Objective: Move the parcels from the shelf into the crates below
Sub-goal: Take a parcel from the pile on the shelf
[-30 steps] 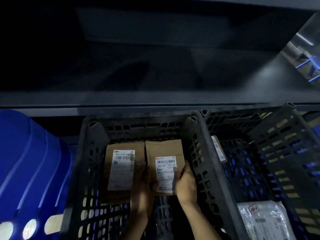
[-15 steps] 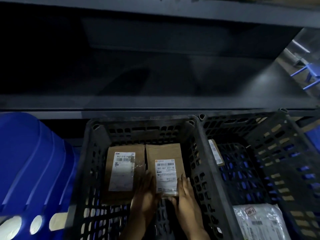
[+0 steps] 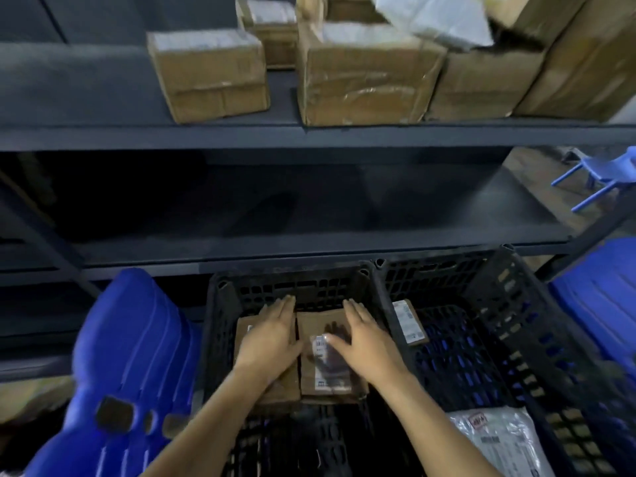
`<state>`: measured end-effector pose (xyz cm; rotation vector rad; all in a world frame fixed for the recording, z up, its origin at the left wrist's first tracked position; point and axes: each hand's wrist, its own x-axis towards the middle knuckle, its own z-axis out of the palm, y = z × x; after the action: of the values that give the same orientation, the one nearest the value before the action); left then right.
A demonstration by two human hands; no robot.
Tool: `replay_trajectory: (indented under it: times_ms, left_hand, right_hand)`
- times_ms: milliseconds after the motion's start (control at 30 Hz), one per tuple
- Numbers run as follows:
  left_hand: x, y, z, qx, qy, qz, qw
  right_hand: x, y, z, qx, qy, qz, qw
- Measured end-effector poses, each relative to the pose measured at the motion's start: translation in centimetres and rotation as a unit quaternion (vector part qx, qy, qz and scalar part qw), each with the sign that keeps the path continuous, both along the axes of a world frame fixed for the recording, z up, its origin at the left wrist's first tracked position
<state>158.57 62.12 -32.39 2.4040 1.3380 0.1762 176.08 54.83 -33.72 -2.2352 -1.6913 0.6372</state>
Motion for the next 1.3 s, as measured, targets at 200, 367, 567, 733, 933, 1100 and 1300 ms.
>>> replay_trajectory:
  times_ms: [200, 367, 567, 733, 933, 1100, 1300]
  left_hand:
    - [-0.5, 1.1, 9.6, 0.088, 0.001, 0.015, 0.996]
    - [0.2, 1.7, 17.9, 0.124, -0.068, 0.006, 0.990]
    - [2.6, 2.0, 26.6, 0.189, -0.136, 0.016, 0.972]
    - [5.4, 2.6, 31.2, 0.220, -0.151, 0.013, 0.964]
    - [10.7, 3.6, 33.7, 0.227, -0.149, 0.032, 0.962]
    - [16.2, 5.2, 34.6, 0.220, -0.155, 0.054, 0.962]
    - [21.7, 7.1, 34.8, 0.206, -0.175, 0.083, 0.959]
  right_hand:
    - [0.0, 1.0, 10.1, 0.068, -0.021, -0.011, 0.997]
    - [0.2, 1.4, 18.0, 0.129, -0.013, -0.038, 0.991]
    - [3.1, 2.0, 26.4, 0.193, -0.023, -0.078, 0.978]
    - [6.8, 2.2, 30.7, 0.236, -0.035, -0.088, 0.967]
    - [13.0, 3.5, 33.3, 0.266, -0.063, -0.091, 0.958]
    - [18.8, 5.7, 34.8, 0.285, -0.099, -0.066, 0.951]
    - [24.2, 9.0, 36.0, 0.305, -0.153, -0.041, 0.939]
